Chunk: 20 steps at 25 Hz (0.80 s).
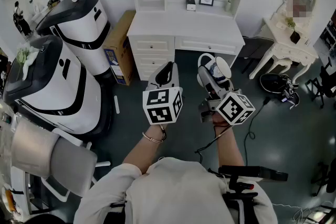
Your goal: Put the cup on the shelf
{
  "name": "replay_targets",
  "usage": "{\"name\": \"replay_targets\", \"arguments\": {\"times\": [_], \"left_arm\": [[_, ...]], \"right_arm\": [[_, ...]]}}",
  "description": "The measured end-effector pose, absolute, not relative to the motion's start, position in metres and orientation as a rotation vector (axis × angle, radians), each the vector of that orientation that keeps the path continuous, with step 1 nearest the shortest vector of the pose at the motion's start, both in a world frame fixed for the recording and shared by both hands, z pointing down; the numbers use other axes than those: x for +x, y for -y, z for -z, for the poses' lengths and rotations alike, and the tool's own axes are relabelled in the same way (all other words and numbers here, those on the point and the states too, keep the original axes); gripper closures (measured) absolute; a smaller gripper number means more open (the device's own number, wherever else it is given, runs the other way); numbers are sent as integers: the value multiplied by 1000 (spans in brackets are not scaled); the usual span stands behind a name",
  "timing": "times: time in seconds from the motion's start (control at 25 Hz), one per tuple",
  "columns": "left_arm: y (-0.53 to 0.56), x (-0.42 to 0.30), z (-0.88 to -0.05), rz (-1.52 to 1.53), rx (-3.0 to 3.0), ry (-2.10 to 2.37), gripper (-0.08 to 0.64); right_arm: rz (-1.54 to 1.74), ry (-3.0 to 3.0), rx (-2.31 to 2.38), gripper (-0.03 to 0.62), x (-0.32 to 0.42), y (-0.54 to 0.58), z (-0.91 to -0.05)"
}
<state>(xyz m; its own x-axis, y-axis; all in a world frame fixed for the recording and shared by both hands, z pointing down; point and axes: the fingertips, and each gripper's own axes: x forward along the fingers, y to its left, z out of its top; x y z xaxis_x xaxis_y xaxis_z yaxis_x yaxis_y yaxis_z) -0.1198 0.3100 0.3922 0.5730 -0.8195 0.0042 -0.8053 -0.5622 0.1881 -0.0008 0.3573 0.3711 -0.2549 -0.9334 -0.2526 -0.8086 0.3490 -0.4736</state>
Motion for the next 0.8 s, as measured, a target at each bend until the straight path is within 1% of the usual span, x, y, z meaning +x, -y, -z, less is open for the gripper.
{"name": "replay_targets", "arguments": {"times": [0.4, 0.8], "left_arm": [[-297, -133, -397, 120, 2633, 1359, 534], [-273, -150, -403, 70, 2672, 1309, 534]], "right_arm": [[329, -2125, -1508, 198, -11, -350, -370], [271, -2127, -1643, 198, -25, -334, -374]]}}
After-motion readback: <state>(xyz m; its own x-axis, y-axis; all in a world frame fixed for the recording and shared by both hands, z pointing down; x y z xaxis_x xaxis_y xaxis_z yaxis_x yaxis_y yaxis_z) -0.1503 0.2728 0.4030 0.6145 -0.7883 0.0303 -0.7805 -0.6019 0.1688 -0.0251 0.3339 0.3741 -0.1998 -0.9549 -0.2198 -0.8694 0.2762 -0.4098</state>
